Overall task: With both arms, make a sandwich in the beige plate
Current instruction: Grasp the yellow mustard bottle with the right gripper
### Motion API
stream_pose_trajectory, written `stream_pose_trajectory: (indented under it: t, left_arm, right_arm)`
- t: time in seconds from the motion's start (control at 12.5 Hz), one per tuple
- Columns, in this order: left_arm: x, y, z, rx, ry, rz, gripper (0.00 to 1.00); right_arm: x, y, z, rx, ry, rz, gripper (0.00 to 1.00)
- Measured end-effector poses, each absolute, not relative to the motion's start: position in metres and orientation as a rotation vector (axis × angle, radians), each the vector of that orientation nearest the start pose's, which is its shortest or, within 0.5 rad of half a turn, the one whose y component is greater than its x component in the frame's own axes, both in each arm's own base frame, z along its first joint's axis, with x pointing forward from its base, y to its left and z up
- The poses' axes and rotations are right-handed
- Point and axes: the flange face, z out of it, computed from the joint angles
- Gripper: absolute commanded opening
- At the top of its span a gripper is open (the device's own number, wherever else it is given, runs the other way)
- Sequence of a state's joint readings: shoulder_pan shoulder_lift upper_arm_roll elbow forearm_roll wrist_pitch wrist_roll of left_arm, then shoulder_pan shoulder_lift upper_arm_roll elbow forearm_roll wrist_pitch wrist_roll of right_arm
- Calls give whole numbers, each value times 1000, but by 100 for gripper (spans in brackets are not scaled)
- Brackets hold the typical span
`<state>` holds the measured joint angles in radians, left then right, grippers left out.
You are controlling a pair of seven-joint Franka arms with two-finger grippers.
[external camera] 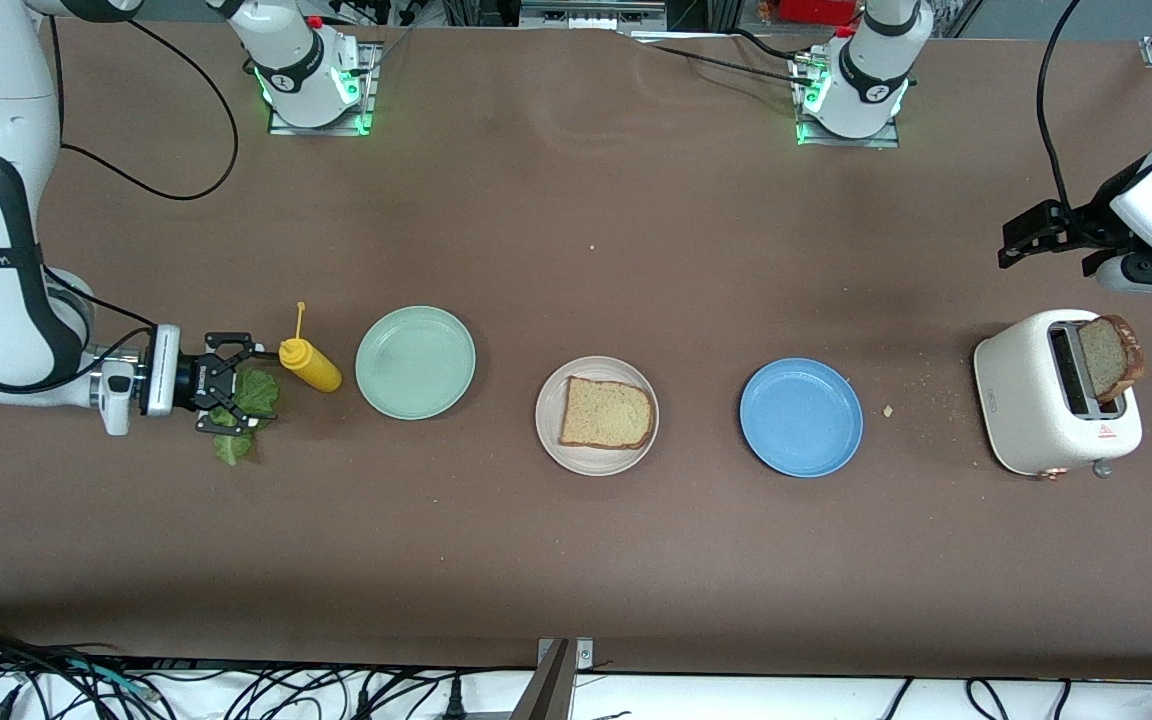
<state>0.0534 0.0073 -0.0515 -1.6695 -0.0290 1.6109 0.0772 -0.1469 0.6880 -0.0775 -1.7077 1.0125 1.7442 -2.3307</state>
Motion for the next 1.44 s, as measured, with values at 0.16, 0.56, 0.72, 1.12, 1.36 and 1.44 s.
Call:
stream_pose_trajectory:
  t: [0.16, 0.56, 0.72, 1.12, 1.36, 1.44]
  left_arm:
    - [556, -2, 577, -3170, 116, 104, 100]
    - [556, -2, 577, -3170, 116, 108, 100]
    - [556, -2, 577, -3170, 116, 110, 100]
    - [556, -1, 577, -3170, 113, 112, 100]
    - [555, -1, 577, -3170, 113, 112, 100]
    - [555, -1, 577, -3170, 113, 112, 100]
  right_arm:
    - [612, -58, 175, -1538, -1594, -787, 100]
    - [588, -53, 152, -1466, -1619, -796, 100]
    - [577, -50, 143, -1457, -1603, -784, 99]
    - [575, -41, 140, -1441, -1597, -783, 96]
    - [574, -41, 140, -1445, -1593, -780, 84]
    - [574, -41, 138, -1447, -1588, -778, 72]
